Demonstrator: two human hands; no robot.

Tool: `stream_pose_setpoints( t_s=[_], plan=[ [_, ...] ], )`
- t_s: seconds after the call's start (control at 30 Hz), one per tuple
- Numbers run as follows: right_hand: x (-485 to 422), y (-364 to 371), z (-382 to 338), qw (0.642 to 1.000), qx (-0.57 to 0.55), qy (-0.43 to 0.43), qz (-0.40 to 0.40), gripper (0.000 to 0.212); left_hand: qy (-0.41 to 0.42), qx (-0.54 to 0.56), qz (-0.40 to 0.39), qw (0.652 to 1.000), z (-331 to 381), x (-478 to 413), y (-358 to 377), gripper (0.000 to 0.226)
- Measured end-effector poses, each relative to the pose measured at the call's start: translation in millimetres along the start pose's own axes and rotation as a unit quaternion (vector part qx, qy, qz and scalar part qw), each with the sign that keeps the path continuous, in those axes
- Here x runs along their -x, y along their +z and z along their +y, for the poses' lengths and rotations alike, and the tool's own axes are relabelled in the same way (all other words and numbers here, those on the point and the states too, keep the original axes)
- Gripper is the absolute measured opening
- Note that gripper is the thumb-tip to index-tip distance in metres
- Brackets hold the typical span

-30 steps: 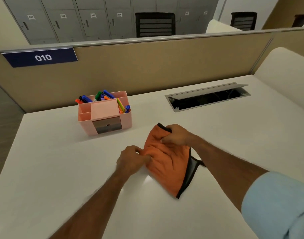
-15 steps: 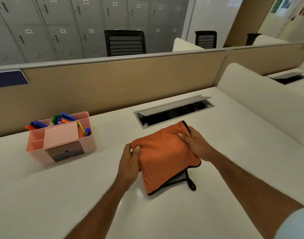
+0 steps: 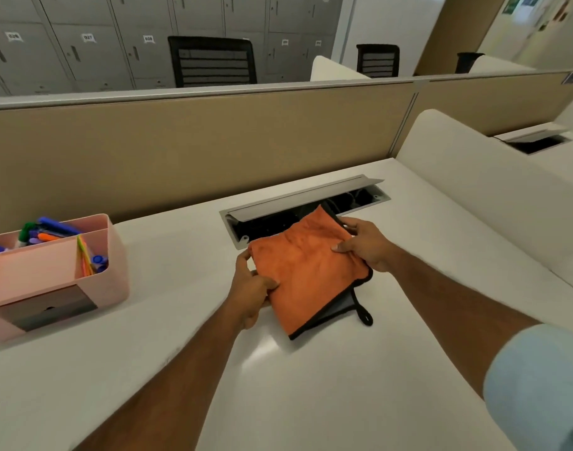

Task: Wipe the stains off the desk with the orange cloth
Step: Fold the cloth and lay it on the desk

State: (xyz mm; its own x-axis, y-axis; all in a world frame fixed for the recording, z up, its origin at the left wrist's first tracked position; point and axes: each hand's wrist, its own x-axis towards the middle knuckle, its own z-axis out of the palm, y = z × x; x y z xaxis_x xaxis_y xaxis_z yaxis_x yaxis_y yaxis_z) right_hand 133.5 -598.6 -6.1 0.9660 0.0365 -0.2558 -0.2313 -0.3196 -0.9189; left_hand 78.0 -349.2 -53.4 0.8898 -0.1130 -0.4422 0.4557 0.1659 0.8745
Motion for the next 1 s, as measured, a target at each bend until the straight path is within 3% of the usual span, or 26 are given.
stream_pose_setpoints(
  t_s=[0.13,0.27,0.37,0.47,0.53,0.6,0.8,1.0],
  plan=[
    [-40.5,-15.4,11.3,0.995,0.068,-0.006,0.071,0.067,0.037,-0.013,0.023,0.999,3.3,-43.9,27.8,0.082],
    [-50.5,-13.0,20.6,0.975,0.191,-0.019,0.108,0.068,0.100,-0.155,0.105,0.977,8.1,-47.1,38.7,0.078],
    [-48.6,-4.6,33.5,0.919,0.343,-0.110,0.159,0.061,0.177,-0.360,0.203,0.893,-1.9,-50.7,52.4,0.079],
    [-42.7,12.6,46.3,0.873,0.406,-0.250,0.104,0.047,0.263,-0.487,0.112,0.825,-9.3,-57.7,62.1,0.069],
    [-39.7,24.2,61.6,0.853,0.475,-0.213,0.035,0.051,0.244,-0.614,0.050,0.749,-17.8,-68.4,57.6,0.074],
    [-38.0,31.0,80.7,0.837,0.528,-0.144,0.005,0.060,0.207,-0.679,0.031,0.704,-28.4,-74.9,48.4,0.081],
    [-33.5,33.9,86.5,0.821,0.555,-0.128,0.024,0.075,0.151,-0.727,0.043,0.668,-37.3,-69.5,47.4,0.103],
    [-20.7,38.5,78.4,0.818,0.570,-0.079,-0.002,0.078,0.103,-0.750,0.014,0.653,-23.3,-46.4,40.5,0.110]
  ],
)
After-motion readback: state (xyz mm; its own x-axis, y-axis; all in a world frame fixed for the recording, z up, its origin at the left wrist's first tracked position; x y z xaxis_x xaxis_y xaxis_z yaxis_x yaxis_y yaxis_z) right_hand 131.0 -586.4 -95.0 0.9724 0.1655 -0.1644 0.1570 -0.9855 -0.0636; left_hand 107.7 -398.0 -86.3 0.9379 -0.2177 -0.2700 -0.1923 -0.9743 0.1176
